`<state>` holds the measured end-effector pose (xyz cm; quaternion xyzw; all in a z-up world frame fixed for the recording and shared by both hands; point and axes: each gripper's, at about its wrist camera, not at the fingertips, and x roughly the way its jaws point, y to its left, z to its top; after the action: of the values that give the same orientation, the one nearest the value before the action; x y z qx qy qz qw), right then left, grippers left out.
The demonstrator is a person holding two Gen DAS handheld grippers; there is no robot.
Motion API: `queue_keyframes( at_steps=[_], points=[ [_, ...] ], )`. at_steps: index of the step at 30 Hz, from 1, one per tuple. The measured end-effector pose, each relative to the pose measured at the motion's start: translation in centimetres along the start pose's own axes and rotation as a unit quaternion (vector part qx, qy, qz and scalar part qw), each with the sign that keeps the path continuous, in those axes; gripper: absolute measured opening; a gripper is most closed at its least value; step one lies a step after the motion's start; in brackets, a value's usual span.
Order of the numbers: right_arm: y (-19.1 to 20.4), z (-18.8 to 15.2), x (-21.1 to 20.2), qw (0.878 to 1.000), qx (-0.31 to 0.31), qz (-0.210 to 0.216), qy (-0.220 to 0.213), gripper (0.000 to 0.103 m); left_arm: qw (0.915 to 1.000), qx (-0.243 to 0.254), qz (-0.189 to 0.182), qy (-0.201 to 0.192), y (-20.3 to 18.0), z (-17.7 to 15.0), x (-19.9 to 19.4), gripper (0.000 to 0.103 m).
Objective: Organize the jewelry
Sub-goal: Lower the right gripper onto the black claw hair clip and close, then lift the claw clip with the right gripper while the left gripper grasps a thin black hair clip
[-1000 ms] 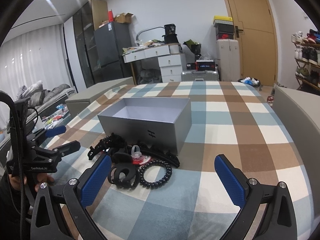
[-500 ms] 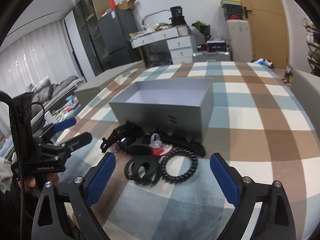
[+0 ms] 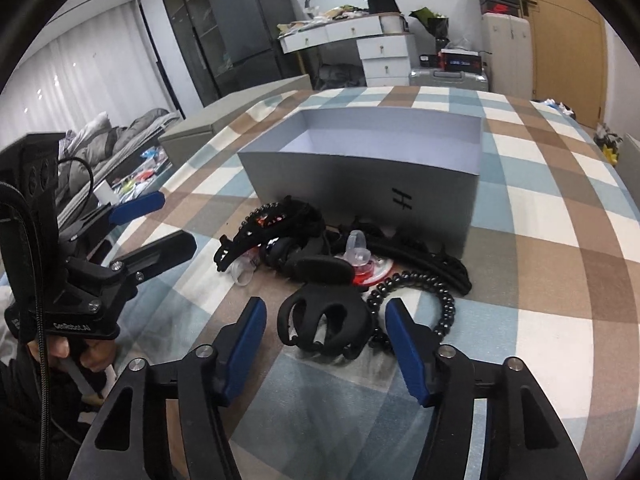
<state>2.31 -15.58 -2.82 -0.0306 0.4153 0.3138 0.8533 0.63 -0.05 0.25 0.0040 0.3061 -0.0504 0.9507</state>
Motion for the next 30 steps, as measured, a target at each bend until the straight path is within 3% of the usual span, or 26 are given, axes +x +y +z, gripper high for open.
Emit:
queue_keyframes(
  at_steps=[6, 14, 18, 20, 22, 24, 30],
  points=[
    [0.2, -0.1, 0.0, 1.000, -0.010, -0.012, 0.000, 0.049, 0.9998, 0.017, -0.011, -0.004, -0.6, -0.1, -0.1, 0.099],
    [-1.1, -0.3, -2.8, 0.998, 0.024, 0.027, -0.054, 0.049, 0.9994, 0.017, -0.023, -0.020, -0.9, 0.0, -0.5, 0.099],
    [-1.8, -0.3, -3.5, 0.997, 0.040, 0.034, -0.062, 0.049, 0.9991, 0.033, -0.025, -0.008, -1.5, 0.2, 0.1, 0.099],
    [-2.2, -0.4, -3.9, 0.996, 0.045, 0.034, -0.067, 0.049, 0.9987, 0.046, -0.020, 0.003, -2.0, 0.4, 0.7, 0.093],
    [-2.5, -0.4, -4.1, 0.996, 0.049, 0.036, -0.068, 0.049, 0.9979, 0.058, -0.023, 0.019, -2.4, 0.5, 1.3, 0.080],
    [-2.6, -0.4, -4.3, 0.995, 0.053, 0.038, -0.071, 0.049, 0.9970, 0.058, -0.037, 0.033, -2.6, 0.6, 2.0, 0.077],
    [-2.7, -0.4, -4.6, 0.995, 0.057, 0.041, -0.076, 0.049, 0.9942, 0.059, -0.069, 0.057, -3.0, 0.8, 2.8, 0.049]
  ],
)
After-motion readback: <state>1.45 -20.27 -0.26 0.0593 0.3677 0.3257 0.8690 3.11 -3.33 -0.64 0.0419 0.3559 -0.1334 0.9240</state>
